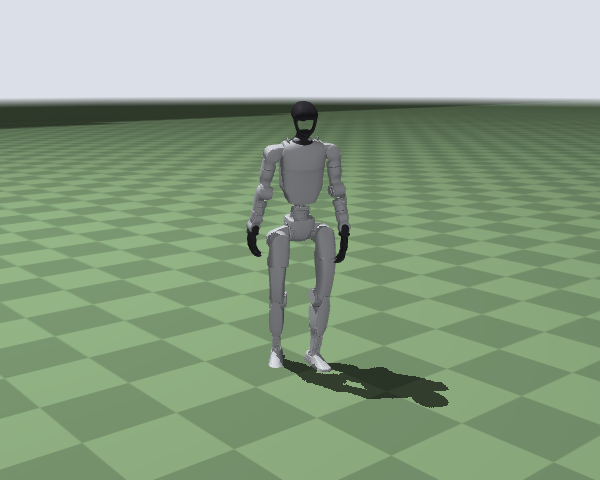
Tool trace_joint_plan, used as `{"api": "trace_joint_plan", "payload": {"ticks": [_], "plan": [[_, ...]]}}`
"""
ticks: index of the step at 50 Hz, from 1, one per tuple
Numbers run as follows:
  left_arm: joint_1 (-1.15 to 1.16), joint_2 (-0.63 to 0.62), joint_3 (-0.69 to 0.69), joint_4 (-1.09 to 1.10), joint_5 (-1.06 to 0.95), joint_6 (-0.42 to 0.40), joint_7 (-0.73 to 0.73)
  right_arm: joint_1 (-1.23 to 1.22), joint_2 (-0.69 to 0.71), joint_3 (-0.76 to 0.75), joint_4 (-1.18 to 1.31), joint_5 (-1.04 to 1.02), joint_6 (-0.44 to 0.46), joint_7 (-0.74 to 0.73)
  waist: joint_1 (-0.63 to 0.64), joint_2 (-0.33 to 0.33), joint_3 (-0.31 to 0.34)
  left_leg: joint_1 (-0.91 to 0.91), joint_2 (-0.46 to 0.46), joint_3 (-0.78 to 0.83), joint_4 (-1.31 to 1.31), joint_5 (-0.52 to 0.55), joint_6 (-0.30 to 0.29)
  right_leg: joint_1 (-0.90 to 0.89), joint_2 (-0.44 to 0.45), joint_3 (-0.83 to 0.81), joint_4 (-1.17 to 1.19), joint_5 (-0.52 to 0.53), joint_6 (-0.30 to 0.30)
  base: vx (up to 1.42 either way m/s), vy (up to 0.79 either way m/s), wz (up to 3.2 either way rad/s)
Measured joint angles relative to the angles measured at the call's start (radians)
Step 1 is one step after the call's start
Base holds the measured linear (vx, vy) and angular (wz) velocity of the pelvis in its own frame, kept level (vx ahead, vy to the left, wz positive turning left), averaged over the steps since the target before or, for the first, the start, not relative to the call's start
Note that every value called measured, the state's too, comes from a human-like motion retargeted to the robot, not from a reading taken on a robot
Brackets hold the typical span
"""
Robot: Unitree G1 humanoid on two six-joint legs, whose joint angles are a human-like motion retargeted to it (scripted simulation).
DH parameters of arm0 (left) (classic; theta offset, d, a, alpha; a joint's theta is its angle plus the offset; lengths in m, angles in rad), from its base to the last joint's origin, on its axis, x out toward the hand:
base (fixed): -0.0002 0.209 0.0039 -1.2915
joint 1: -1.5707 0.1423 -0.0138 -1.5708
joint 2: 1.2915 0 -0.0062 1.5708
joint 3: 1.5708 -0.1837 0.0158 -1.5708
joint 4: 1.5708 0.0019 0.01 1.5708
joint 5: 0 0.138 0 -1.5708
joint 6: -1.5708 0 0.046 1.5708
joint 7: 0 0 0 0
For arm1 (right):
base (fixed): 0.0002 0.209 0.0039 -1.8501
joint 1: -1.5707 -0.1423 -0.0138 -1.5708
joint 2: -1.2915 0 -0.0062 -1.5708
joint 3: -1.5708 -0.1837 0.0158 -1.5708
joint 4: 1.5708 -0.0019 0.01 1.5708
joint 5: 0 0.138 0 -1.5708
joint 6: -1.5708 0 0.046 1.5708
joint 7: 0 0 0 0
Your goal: In place motions
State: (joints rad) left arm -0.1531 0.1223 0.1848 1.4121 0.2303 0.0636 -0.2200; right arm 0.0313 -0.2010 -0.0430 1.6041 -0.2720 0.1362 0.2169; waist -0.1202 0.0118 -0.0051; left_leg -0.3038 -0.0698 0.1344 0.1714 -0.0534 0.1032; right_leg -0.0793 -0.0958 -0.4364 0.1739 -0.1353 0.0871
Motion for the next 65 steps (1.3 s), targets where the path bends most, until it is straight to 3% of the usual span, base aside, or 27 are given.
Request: {"api": "trace_joint_plan", "payload": {"ticks": [5,9,16,20,22,25,31,33,35,37,40,42,47,53,55,57,58,60,62,65], "plan": [[0.033,0.016,0.022,0.011,-0.031,0.008,-0.019,0.032,-0.035,-0.04,-0.002,-0.007,0.001,-0.062,-0.06,0.001,-0.064,0.018,0.098,0.492,0.023,-0.148,-0.026,0.062,-0.044,-0.373,-0.039,-0.042,0.025,0.43,-0.57,3.98],[0.067,0.036,0.044,0.021,-0.007,0.014,0.026,0.056,-0.056,-0.064,-0.002,0.027,-0.007,-0.034,-0.053,-0.03,-0.084,0.092,0.134,0.78,0.048,-0.192,-0.065,0.12,-0.073,-0.57,-0.069,-0.052,0.056,0.48,-0.47,3.43],[0.131,0.036,0.136,0.078,-0.026,0.024,0.069,0.054,-0.059,-0.067,0.002,0.0,0.014,-0.059,0.029,-0.087,-0.13,0.173,0.118,0.872,-0.001,-0.209,-0.049,0.186,-0.083,-0.806,-0.113,-0.042,0.11,0.66,-0.52,2.47],[0.19,0.025,0.211,0.103,-0.06,0.025,0.091,0.016,-0.046,-0.057,-0.041,-0.023,0.026,-0.077,0.083,-0.089,-0.145,0.243,0.115,0.977,-0.077,-0.074,-0.115,0.218,-0.052,-0.896,-0.121,-0.031,0.137,0.5,-0.36,1.46],[0.222,0.01,0.256,0.124,-0.08,0.029,0.099,0.0,-0.036,-0.06,-0.083,-0.041,0.03,-0.092,0.108,-0.09,-0.153,0.237,0.081,0.942,-0.135,-0.012,-0.099,0.239,-0.05,-0.928,-0.118,-0.016,0.151,0.65,-0.37,1.17],[0.27,-0.015,0.317,0.171,-0.119,0.034,0.109,-0.019,-0.011,-0.061,-0.147,-0.059,0.015,-0.113,0.128,-0.092,-0.18,0.203,0.051,0.844,-0.16,-0.02,-0.073,0.258,-0.051,-0.963,-0.11,0.016,0.165,0.58,-0.37,1.01],[0.315,-0.047,0.371,0.216,-0.153,0.038,0.116,-0.045,0.044,-0.052,-0.205,0.01,-0.04,-0.08,0.16,-0.069,-0.175,0.207,0.042,0.717,-0.156,-0.063,-0.071,0.331,-0.041,-0.977,-0.063,0.119,0.174,0.41,-0.34,1.08],[0.323,-0.053,0.372,0.217,-0.144,0.037,0.114,-0.036,0.057,-0.052,-0.212,0.015,-0.048,-0.067,0.159,-0.037,-0.18,0.205,0.065,0.654,-0.15,-0.075,-0.07,0.355,-0.05,-0.941,0.002,0.183,0.148,0.51,-0.41,1.48],[0.319,-0.055,0.368,0.215,-0.135,0.037,0.11,-0.024,0.065,-0.04,-0.214,0.022,-0.054,-0.073,0.138,0.015,-0.182,0.203,0.117,0.605,-0.139,-0.08,-0.073,0.353,-0.078,-0.854,0.128,0.217,0.079,0.38,-0.41,1.87],[0.304,-0.051,0.359,0.209,-0.126,0.04,0.099,-0.016,0.071,-0.022,-0.206,0.027,-0.057,-0.082,0.082,0.058,-0.186,0.174,0.149,0.498,-0.12,-0.083,-0.065,0.284,-0.137,-0.702,0.324,0.18,0.026,0.28,-0.46,2.53],[0.262,-0.037,0.324,0.191,-0.112,0.048,0.088,-0.003,0.085,-0.007,-0.183,0.03,-0.055,-0.075,-0.004,0.068,-0.188,0.112,0.131,0.333,-0.093,-0.074,-0.04,0.094,-0.153,-0.379,0.522,0.083,0.105,0.15,-0.53,2.67],[0.22,-0.03,0.286,0.163,-0.101,0.046,0.085,0.003,0.091,-0.003,-0.168,0.047,-0.052,-0.055,-0.008,0.065,-0.156,0.098,0.128,0.26,-0.078,-0.064,-0.028,0.03,-0.092,-0.251,0.539,0.055,0.099,0.02,-0.55,1.78],[0.133,-0.019,0.182,0.065,-0.077,0.03,0.037,0.013,0.097,0.012,-0.147,0.036,-0.045,-0.026,-0.009,0.053,-0.082,0.098,0.106,0.094,-0.07,-0.039,-0.015,-0.034,-0.046,-0.198,0.459,-0.023,0.052,0.03,-0.5,1.74],[0.101,-0.038,0.12,0.01,-0.053,0.007,0.033,0.031,0.093,0.023,-0.129,0.004,-0.043,-0.056,-0.016,-0.029,-0.054,0.14,-0.013,-0.036,-0.103,-0.007,-0.003,-0.1,-0.043,-0.113,0.108,-0.089,0.044,0.01,-0.22,1.45],[0.101,-0.044,0.111,0.02,-0.055,0.003,0.045,0.029,0.095,0.019,-0.125,0.001,-0.038,-0.052,-0.009,-0.055,-0.038,0.17,-0.043,-0.069,-0.111,-0.003,-0.002,-0.09,-0.021,-0.079,0.012,-0.052,-0.04,0.01,-0.04,0.47],[0.105,-0.043,0.112,0.042,-0.047,0.008,0.044,0.023,0.096,0.014,-0.126,0.001,-0.035,-0.047,0.061,-0.08,-0.048,0.175,-0.05,-0.031,-0.118,-0.006,-0.004,-0.06,-0.045,-0.131,0.038,-0.094,0.002,-0.02,-0.02,-0.08],[0.111,-0.044,0.104,0.055,-0.039,0.013,0.044,0.023,0.099,0.001,-0.127,0.002,-0.034,-0.045,0.035,-0.073,-0.048,0.174,-0.052,-0.079,-0.113,0.0,-0.007,-0.038,-0.053,-0.224,0.028,-0.095,0.006,-0.06,-0.01,0.97],[0.12,-0.048,0.108,0.081,-0.019,0.019,0.057,0.016,0.101,-0.011,-0.138,0.006,-0.034,-0.045,0.051,-0.08,-0.044,0.186,-0.055,-0.086,-0.115,0.001,-0.011,-0.039,-0.047,-0.135,0.019,-0.093,0.029,-0.1,0.01,0.59],[0.133,-0.046,0.101,0.097,0.004,0.015,0.085,0.009,0.1,-0.012,-0.153,0.011,-0.041,-0.047,0.072,-0.084,-0.044,0.194,-0.053,-0.074,-0.112,-0.003,-0.012,-0.012,-0.052,-0.218,-0.008,-0.085,0.019,-0.11,0.03,-0.1],[0.157,-0.03,0.066,0.105,0.067,0.001,0.115,-0.007,0.098,-0.007,-0.168,0.001,-0.046,-0.049,0.07,-0.089,-0.054,0.192,-0.055,-0.073,-0.089,-0.016,-0.017,-0.006,-0.038,-0.199,-0.03,-0.082,0.021,-0.07,0.04,-0.01]]}}
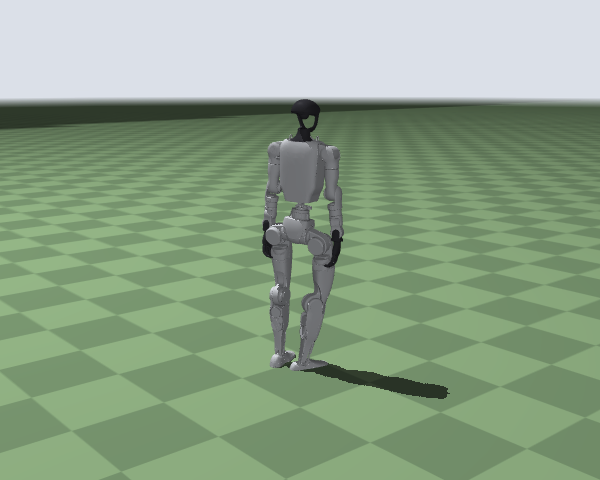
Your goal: In place motions
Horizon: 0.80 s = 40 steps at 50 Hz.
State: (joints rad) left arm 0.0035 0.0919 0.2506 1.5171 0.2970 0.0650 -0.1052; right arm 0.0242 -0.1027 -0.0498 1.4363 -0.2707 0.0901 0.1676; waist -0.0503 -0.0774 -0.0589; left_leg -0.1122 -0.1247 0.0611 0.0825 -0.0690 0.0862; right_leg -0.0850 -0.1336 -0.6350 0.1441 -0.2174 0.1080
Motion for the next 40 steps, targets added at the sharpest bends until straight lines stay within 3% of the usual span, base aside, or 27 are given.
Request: {"api": "trace_joint_plan", "payload": {"ticks": [8,13,18,22,27,30,35,40], "plan": [[0.017,0.005,-0.014,0.0,0.054,0.004,0.015,-0.013,0.008,0.02,-0.032,-0.018,-0.006,0.01,0.009,-0.005,-0.012,0.002,0.011,0.033,0.084,-0.037,-0.004,-0.019,-0.009,0.078,0.026,0.026,0.023,-0.07,0.07,-0.63],[0.003,-0.013,0.003,-0.004,0.019,0.003,0.015,-0.005,0.007,0.027,-0.04,-0.025,-0.009,0.028,0.046,-0.02,-0.004,-0.009,-0.052,-0.199,0.121,0.007,0.03,-0.051,-0.032,0.205,0.051,0.074,0.063,-0.09,0.16,-1.66],[-0.004,-0.009,-0.023,-0.025,0.017,-0.011,0.006,-0.007,-0.012,0.032,-0.054,-0.047,-0.008,0.045,0.087,-0.021,0.02,0.011,-0.068,-0.37,0.095,0.038,-0.043,-0.109,-0.001,0.405,0.066,0.13,0.062,-0.23,0.2,-2.42],[-0.031,0.005,-0.083,0.003,0.018,-0.01,0.005,-0.021,-0.041,0.022,-0.09,-0.052,-0.007,0.051,0.009,0.012,0.036,0.045,-0.027,-0.182,0.034,-0.023,0.012,-0.16,0.041,0.524,0.053,0.186,0.039,-0.47,0.33,-1.78],[-0.083,0.048,-0.158,0.022,0.035,0.004,-0.007,-0.044,-0.055,0.048,-0.175,-0.016,-0.015,0.022,-0.156,0.066,0.076,0.051,0.025,-0.012,-0.013,-0.03,-0.003,-0.232,0.103,0.602,0.027,0.191,-0.039,-0.61,0.48,-1.96],[-0.101,0.081,-0.183,0.006,0.062,0.008,0.001,-0.052,-0.052,0.048,-0.193,0.024,-0.032,0.015,-0.178,0.091,0.099,0.057,0.054,0.105,-0.04,-0.042,-0.009,-0.27,0.09,0.502,0.029,0.133,-0.089,-0.6,0.72,-2.93],[-0.083,0.092,-0.13,-0.005,0.069,0.017,0.032,-0.041,-0.051,0.051,-0.164,0.047,-0.022,0.053,-0.125,0.107,0.072,0.071,0.119,0.439,-0.076,-0.08,-0.054,-0.25,-0.02,-0.031,0.064,-0.009,-0.175,-0.51,0.82,-3.59],[-0.043,0.07,-0.06,-0.005,0.047,0.019,0.015,-0.028,-0.063,0.042,-0.101,0.015,0.005,0.026,-0.046,0.134,0.05,0.141,0.152,0.796,-0.132,-0.108,-0.125,-0.136,-0.063,-0.45,0.146,-0.057,-0.171,-0.46,0.79,-3.71]]}}
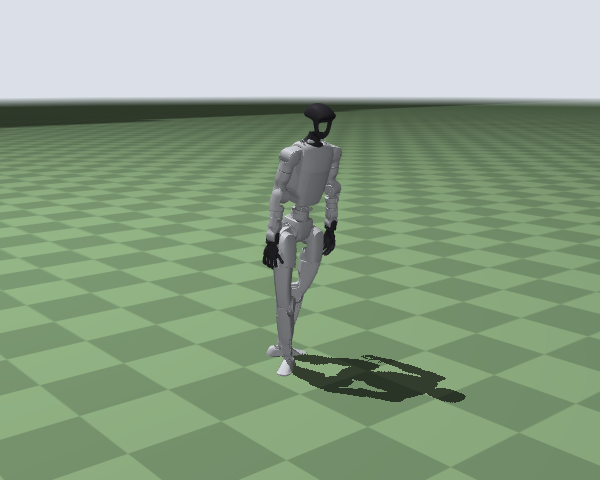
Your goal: In place motions
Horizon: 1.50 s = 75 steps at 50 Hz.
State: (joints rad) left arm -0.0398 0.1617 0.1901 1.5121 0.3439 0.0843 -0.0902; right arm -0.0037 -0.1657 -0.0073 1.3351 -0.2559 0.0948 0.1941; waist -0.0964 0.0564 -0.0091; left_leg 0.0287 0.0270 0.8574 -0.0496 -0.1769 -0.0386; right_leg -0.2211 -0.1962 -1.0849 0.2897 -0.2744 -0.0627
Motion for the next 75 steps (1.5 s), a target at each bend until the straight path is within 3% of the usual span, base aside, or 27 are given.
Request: {"api": "trace_joint_plan", "payload": {"ticks": [5,11,14,17,20,23,25,30,37,41,43,45,48,50,55,60,65,71,75], "plan": [[0.059,-0.025,0.011,-0.003,0.032,0.005,-0.011,0.015,-0.019,-0.049,0.093,-0.02,0.029,-0.003,-0.067,0.042,-0.068,0.015,0.016,0.126,0.005,-0.029,-0.049,0.043,-0.01,-0.122,-0.004,0.107,0.077,-0.32,0.56,-2.3],[0.107,-0.03,-0.011,-0.053,0.051,-0.002,-0.033,0.014,-0.023,-0.114,0.215,0.071,0.056,-0.046,-0.12,0.065,-0.111,0.075,0.036,0.314,0.039,-0.019,-0.103,-0.028,0.07,0.073,-0.078,0.132,-0.011,-0.33,0.31,-1.76],[0.101,-0.025,-0.003,-0.064,0.055,0.007,-0.038,0.028,-0.013,-0.145,0.248,0.113,0.06,-0.036,-0.185,0.074,-0.122,0.103,0.075,0.296,0.1,0.035,-0.091,-0.024,0.078,0.126,-0.099,0.131,0.003,-0.26,0.17,-0.6],[0.096,-0.024,0.033,-0.085,0.048,0.014,-0.052,0.051,-0.003,-0.145,0.275,0.162,0.052,-0.016,-0.168,-0.002,-0.154,0.125,0.081,0.268,0.219,0.142,-0.015,-0.037,0.008,0.221,-0.077,0.12,0.009,-0.07,0.09,-1.47],[0.112,-0.026,0.058,-0.122,-0.016,-0.004,-0.053,0.052,0.012,-0.134,0.296,0.165,0.061,-0.019,-0.112,-0.143,-0.17,0.083,0.075,0.131,0.458,0.199,0.159,-0.029,-0.084,0.333,-0.078,0.123,0.013,-0.09,0.06,-2.03],[0.102,-0.035,0.095,-0.126,-0.067,-0.002,-0.047,0.033,0.027,-0.104,0.273,0.122,0.067,-0.002,-0.068,-0.185,-0.145,-0.023,0.1,-0.104,0.667,0.163,0.133,-0.015,-0.092,0.409,-0.083,0.14,0.028,-0.21,0.11,-2.11],[0.091,-0.052,0.12,-0.114,-0.088,0.001,-0.043,0.015,0.03,-0.072,0.241,0.094,0.065,0.011,-0.045,-0.178,-0.124,-0.094,0.058,-0.279,0.722,0.152,0.104,0.006,-0.063,0.442,-0.111,0.161,0.029,-0.23,0.2,-2.09],[0.087,-0.08,0.138,-0.087,-0.124,0.0,-0.055,-0.031,0.036,-0.004,0.127,0.023,0.044,0.032,-0.021,-0.169,-0.097,-0.151,0.058,-0.329,0.763,0.066,0.136,0.04,-0.041,0.514,-0.151,0.21,0.047,-0.16,0.23,-1.89],[0.094,-0.089,0.112,-0.058,-0.092,0.001,-0.054,-0.037,0.061,0.03,0.006,0.021,0.011,0.043,-0.019,-0.102,-0.094,-0.234,-0.006,-0.525,0.605,-0.057,0.085,0.062,0.02,0.62,-0.168,0.246,0.07,-0.06,0.2,-1.41],[0.091,-0.087,0.105,-0.043,-0.088,0.005,-0.05,-0.03,0.064,0.022,0.039,0.04,0.014,0.036,0.016,-0.026,-0.07,-0.189,-0.039,-0.713,0.313,0.02,0.027,0.102,0.127,0.704,-0.176,0.25,0.073,0.11,0.11,-1.39],[0.096,-0.087,0.108,-0.042,-0.087,0.005,-0.048,-0.023,0.058,0.013,0.085,0.036,0.02,0.034,0.011,-0.004,-0.084,-0.172,-0.088,-0.832,0.236,0.044,0.061,0.114,0.154,0.728,-0.183,0.251,0.078,0.25,0.05,-0.63],[0.094,-0.086,0.118,-0.038,-0.086,0.007,-0.052,-0.022,0.053,0.0,0.143,0.021,0.033,0.026,-0.054,0.01,-0.125,-0.214,-0.045,-0.767,0.286,0.017,0.035,0.099,0.148,0.698,-0.189,0.25,0.087,0.18,0.0,0.45],[0.068,-0.085,0.116,-0.039,-0.095,0.01,-0.048,-0.007,0.047,-0.034,0.212,0.033,0.052,-0.008,-0.079,0.014,-0.129,-0.211,-0.051,-0.794,0.27,0.059,0.009,0.099,0.15,0.687,-0.194,0.25,0.095,0.05,-0.04,0.32],[0.053,-0.083,0.105,-0.054,-0.102,0.005,-0.051,0.004,0.032,-0.051,0.257,0.057,0.053,-0.009,-0.078,0.002,-0.112,-0.208,-0.094,-0.907,0.283,0.085,0.008,0.109,0.14,0.689,-0.19,0.251,0.098,0.06,-0.06,0.09],[0.057,-0.101,0.097,-0.084,-0.117,-0.018,-0.042,0.038,0.006,-0.069,0.319,0.01,0.086,0.009,0.038,-0.047,-0.105,-0.183,-0.141,-1.014,0.28,0.084,0.009,0.074,0.111,0.818,-0.154,0.266,0.109,0.13,-0.06,-1.14],[0.073,-0.112,0.107,-0.021,-0.149,-0.038,-0.043,0.022,-0.001,-0.056,0.286,-0.048,0.094,-0.016,-0.05,-0.022,-0.109,-0.158,-0.117,-0.913,0.206,0.049,0.09,0.045,0.118,0.848,-0.153,0.286,0.119,0.05,-0.01,-0.37],[0.063,-0.091,0.087,0.065,-0.14,-0.053,-0.002,-0.007,0.033,-0.043,0.178,0.009,0.067,0.012,-0.138,-0.006,-0.083,-0.151,-0.093,-0.847,0.147,0.067,0.081,-0.013,0.129,0.917,-0.147,0.329,0.121,-0.1,0.1,-0.73],[0.072,-0.054,0.093,0.056,-0.116,-0.045,-0.025,-0.055,0.086,0.044,0.044,0.047,0.034,0.073,-0.141,-0.037,-0.036,-0.115,-0.076,-0.652,0.089,0.046,0.083,-0.087,0.191,1.074,-0.132,0.307,0.069,-0.19,0.21,-2.02],[0.066,-0.024,0.098,0.08,-0.111,-0.016,-0.032,-0.07,0.094,0.113,-0.019,-0.001,0.018,0.083,-0.146,-0.036,-0.012,-0.101,-0.033,-0.511,0.08,0.032,0.067,-0.11,0.18,0.981,-0.121,0.23,0.016,-0.2,0.3,-2.0]]}}
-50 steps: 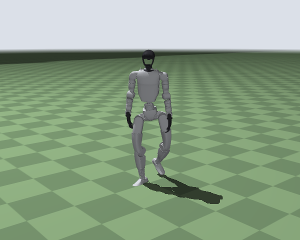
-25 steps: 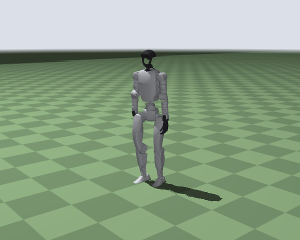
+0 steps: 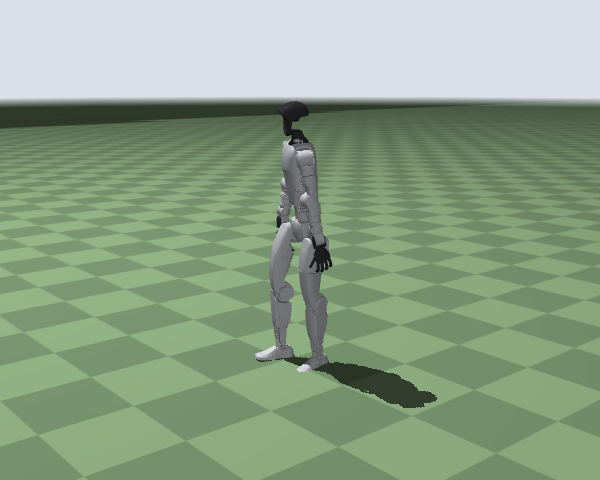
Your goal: In place motions
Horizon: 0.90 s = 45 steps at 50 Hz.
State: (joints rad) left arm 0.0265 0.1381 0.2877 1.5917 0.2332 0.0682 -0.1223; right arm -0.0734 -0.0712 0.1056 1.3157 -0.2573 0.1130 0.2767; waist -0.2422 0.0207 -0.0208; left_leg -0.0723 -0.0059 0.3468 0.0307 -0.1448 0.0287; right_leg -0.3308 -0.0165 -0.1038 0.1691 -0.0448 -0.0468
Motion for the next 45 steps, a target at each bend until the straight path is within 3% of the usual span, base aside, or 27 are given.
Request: {"api": "trace_joint_plan", "payload": {"ticks": [4,10,12,14,15,18,20,23,27,31,33,35,37,41,45], "plan": [[-0.002,0.017,0.003,0.008,0.022,0.03,-0.013,0.007,-0.021,0.038,-0.027,-0.081,-0.016,0.007,0.034,0.012,-0.007,0.024,0.037,0.183,-0.021,-0.018,-0.02,0.025,-0.07,-0.32,0.02,-0.13,-0.039,-0.16,0.37,-2.39],[0.008,0.017,0.022,-0.017,0.041,0.037,-0.039,0.028,-0.047,-0.005,0.055,-0.094,0.004,-0.046,0.112,0.034,-0.046,0.076,0.063,0.473,-0.075,-0.035,-0.066,0.117,-0.164,-0.795,0.067,-0.27,0.005,-0.16,0.37,-2.46],[0.006,0.017,0.025,-0.015,0.042,0.041,-0.042,0.03,-0.051,-0.052,0.114,-0.053,0.018,-0.056,0.109,0.047,-0.074,0.084,0.063,0.533,-0.093,-0.042,-0.084,0.135,-0.179,-0.909,0.069,-0.243,0.009,-0.23,0.32,-1.6],[0.0,0.016,0.028,-0.009,0.043,0.046,-0.042,0.035,-0.056,-0.1,0.172,0.0,0.03,-0.063,0.094,0.048,-0.1,0.087,0.057,0.581,-0.095,-0.05,-0.099,0.141,-0.183,-0.967,0.028,-0.136,0.016,-0.22,0.26,-1.23],[-0.005,0.017,0.029,-0.004,0.044,0.048,-0.042,0.036,-0.058,-0.125,0.201,0.031,0.036,-0.068,0.084,0.045,-0.11,0.09,0.053,0.6,-0.096,-0.053,-0.106,0.139,-0.18,-0.973,-0.003,-0.064,0.017,-0.18,0.2,-1.06],[-0.016,0.02,0.028,-0.007,0.046,0.051,-0.048,0.052,-0.064,-0.189,0.268,0.124,0.042,-0.09,0.055,0.047,-0.126,0.113,0.052,0.647,-0.09,-0.063,-0.128,0.112,-0.13,-0.842,-0.079,-0.026,-0.016,-0.23,0.17,-0.87],[-0.016,0.017,0.021,-0.022,0.049,0.048,-0.057,0.07,-0.07,-0.225,0.3,0.172,0.041,-0.097,0.018,0.058,-0.137,0.125,0.065,0.651,-0.079,-0.065,-0.139,0.121,-0.105,-0.852,-0.126,-0.006,-0.017,-0.17,0.11,-0.41],[-0.017,0.007,0.02,-0.059,0.042,0.042,-0.073,0.098,-0.078,-0.249,0.325,0.193,0.042,-0.102,0.013,0.057,-0.152,0.15,0.074,0.694,-0.055,-0.065,-0.159,0.122,-0.058,-0.779,-0.164,-0.011,-0.037,-0.2,0.1,-0.89],[-0.021,-0.014,0.024,-0.108,0.022,0.032,-0.09,0.13,-0.08,-0.252,0.333,0.159,0.043,-0.111,0.014,0.058,-0.167,0.184,0.101,0.732,-0.005,-0.031,-0.172,0.107,-0.063,-0.721,-0.129,-0.032,-0.04,-0.24,0.06,-0.95],[-0.03,-0.033,0.038,-0.13,-0.019,0.019,-0.076,0.134,-0.066,-0.224,0.326,0.112,0.048,-0.108,-0.004,0.012,-0.16,0.216,0.132,0.74,0.121,0.069,-0.129,0.13,-0.095,-0.667,-0.126,-0.045,-0.037,-0.21,0.03,-0.78],[-0.032,-0.037,0.034,-0.137,-0.029,0.012,-0.073,0.135,-0.053,-0.214,0.314,0.093,0.044,-0.101,-0.015,-0.041,-0.162,0.192,0.155,0.69,0.261,0.122,-0.06,0.145,-0.146,-0.627,-0.126,-0.047,-0.027,-0.21,0.0,-0.54],[-0.036,-0.031,0.015,-0.143,-0.027,0.009,-0.072,0.135,-0.039,-0.211,0.296,0.079,0.042,-0.085,-0.027,-0.089,-0.165,0.124,0.205,0.59,0.465,0.143,0.053,0.153,-0.196,-0.599,-0.123,-0.05,-0.016,-0.19,-0.02,-0.32],[-0.044,-0.027,-0.005,-0.141,-0.018,0.001,-0.064,0.132,-0.027,-0.204,0.274,0.072,0.042,-0.067,-0.033,-0.094,-0.162,0.029,0.256,0.442,0.638,0.129,0.117,0.162,-0.199,-0.596,-0.125,-0.05,-0.016,-0.17,0.0,-0.4],[-0.053,-0.054,-0.012,-0.132,-0.03,-0.025,-0.018,0.112,-0.015,-0.165,0.228,0.066,0.036,-0.061,0.022,-0.093,-0.129,-0.096,0.156,0.132,0.701,0.054,0.047,0.175,-0.176,-0.527,-0.129,-0.037,-0.027,-0.2,0.08,-1.27],[-0.05,-0.086,-0.015,-0.131,-0.064,-0.057,0.013,0.084,-0.008,-0.122,0.172,0.049,0.024,-0.052,0.064,-0.096,-0.092,-0.119,0.096,0.086,0.621,-0.068,0.057,0.188,-0.172,-0.454,-0.124,-0.026,-0.023,-0.23,0.13,-1.28]]}}
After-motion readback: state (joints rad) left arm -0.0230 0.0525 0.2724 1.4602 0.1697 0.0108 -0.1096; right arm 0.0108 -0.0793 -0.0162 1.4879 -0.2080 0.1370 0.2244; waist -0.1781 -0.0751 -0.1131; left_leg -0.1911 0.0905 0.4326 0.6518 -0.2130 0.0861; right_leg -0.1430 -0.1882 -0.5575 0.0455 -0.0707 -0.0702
